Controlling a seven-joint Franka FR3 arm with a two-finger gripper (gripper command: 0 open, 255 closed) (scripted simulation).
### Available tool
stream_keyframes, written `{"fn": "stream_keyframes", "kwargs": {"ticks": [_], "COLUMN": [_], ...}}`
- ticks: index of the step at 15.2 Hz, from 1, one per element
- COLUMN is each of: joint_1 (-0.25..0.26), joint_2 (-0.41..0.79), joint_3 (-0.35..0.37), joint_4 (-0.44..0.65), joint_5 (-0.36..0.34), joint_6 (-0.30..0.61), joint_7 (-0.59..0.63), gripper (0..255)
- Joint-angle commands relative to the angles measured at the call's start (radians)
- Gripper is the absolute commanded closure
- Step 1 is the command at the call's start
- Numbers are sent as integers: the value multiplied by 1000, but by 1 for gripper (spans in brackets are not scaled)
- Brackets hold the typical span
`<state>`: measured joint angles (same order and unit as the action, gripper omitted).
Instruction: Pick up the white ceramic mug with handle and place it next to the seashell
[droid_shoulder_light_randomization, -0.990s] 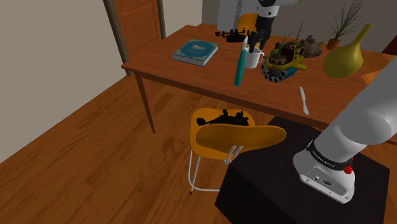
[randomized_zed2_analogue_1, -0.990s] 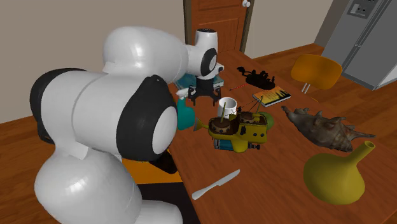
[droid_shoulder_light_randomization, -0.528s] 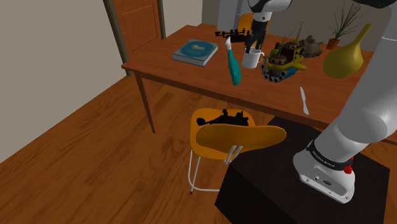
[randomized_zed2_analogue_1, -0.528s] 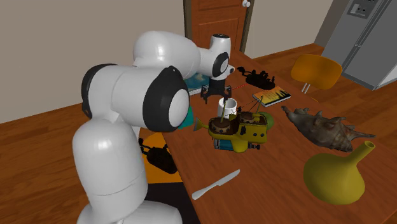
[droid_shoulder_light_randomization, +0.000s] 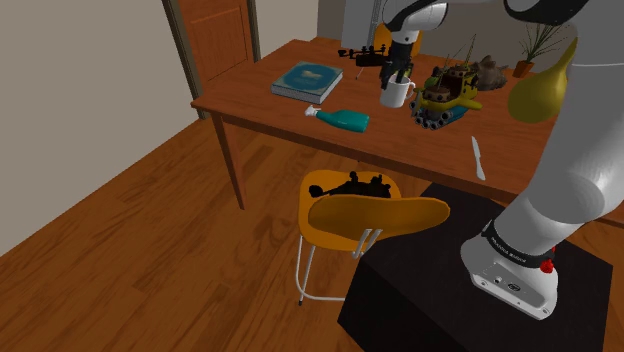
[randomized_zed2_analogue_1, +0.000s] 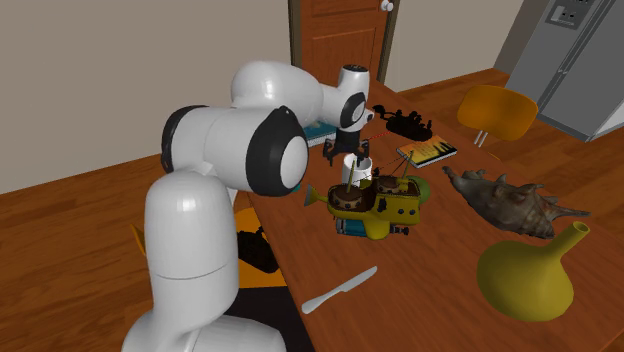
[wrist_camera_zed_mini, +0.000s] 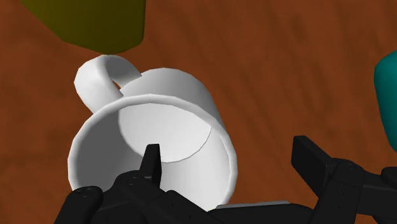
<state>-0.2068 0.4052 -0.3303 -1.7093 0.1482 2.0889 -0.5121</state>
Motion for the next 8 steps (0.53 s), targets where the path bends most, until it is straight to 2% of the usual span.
{"fn": "stream_keyframes", "kwargs": {"ticks": [1, 8], "joint_1": [-1, -3], "joint_2": [12, 21], "joint_3": [2, 4], "joint_4": [-10, -19], "joint_5": [5, 9], "joint_6": [22, 39], "joint_7": [-3, -6], "gripper": [0, 0]}}
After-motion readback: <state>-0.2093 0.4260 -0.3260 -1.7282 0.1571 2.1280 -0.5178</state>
